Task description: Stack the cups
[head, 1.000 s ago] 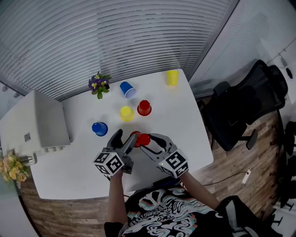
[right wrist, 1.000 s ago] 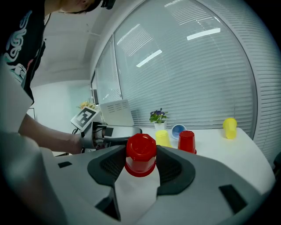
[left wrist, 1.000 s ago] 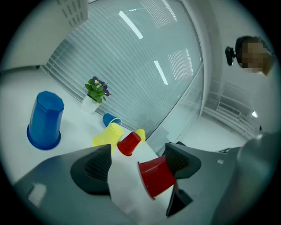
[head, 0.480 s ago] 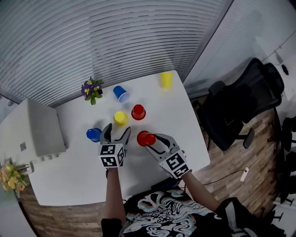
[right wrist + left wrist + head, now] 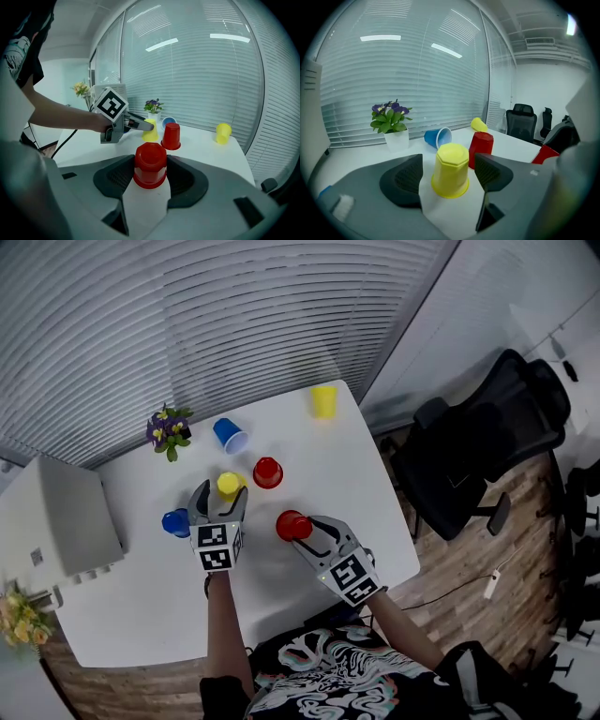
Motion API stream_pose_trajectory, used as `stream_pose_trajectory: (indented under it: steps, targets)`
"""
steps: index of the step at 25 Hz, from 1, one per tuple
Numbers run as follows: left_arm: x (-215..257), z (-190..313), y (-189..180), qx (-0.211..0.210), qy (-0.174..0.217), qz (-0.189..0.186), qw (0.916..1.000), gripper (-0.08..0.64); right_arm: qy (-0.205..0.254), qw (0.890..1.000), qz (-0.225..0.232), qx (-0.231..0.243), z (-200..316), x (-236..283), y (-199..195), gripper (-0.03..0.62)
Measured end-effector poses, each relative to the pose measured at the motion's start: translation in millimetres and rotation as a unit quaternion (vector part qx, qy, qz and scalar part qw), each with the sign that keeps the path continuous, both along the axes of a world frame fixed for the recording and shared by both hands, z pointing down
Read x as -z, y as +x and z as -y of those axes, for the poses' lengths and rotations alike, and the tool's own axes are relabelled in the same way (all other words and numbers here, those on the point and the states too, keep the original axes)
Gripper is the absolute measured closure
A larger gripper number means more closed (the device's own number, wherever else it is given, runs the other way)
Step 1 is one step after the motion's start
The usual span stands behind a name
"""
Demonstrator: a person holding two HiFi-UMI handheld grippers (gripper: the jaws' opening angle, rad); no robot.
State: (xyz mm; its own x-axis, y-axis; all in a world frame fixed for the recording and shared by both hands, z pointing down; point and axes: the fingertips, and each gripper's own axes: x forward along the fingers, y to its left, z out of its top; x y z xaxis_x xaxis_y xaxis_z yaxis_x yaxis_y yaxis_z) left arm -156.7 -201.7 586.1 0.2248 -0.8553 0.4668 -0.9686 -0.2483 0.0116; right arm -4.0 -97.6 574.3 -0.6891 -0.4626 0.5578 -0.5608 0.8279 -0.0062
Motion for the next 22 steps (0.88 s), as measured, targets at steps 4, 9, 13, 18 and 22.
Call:
stream_pose_trajectory:
  steps: [4,9,13,18,22]
  targets:
    - [2.1,5.5,1.2,-0.007,0.007,0.017,0.9998,0.333,-0.002,1.0,-0.004,0.001,0.4,-1.4,1.6,0.377]
    - [1.8,7.6,4.2,-0.013,0.01,0.022,0.9996,0.339,-0.004,1.0,-0.006,0.001,2.3,-2.3,2.2,0.377]
    - [8.0,3.6,6.6,-0.016,0.012,0.029,0.9994,0.341,-0.002,1.0,-0.008,0.002,2.2,-0.7,3.4,0.377]
    - [14.6,-12.2,8.0,-0.019,0.013,0.025,0.9994,0.342,0.003,1.0,-0.018,0.008,-2.7,0.6,2.8,0.377]
    - [15.6,-32.5,9.3,-0.023,0.01,0.022,0.9994,0.342,0.001,1.0,-0.025,0.007,-8.1,-1.8,3.4,0.377]
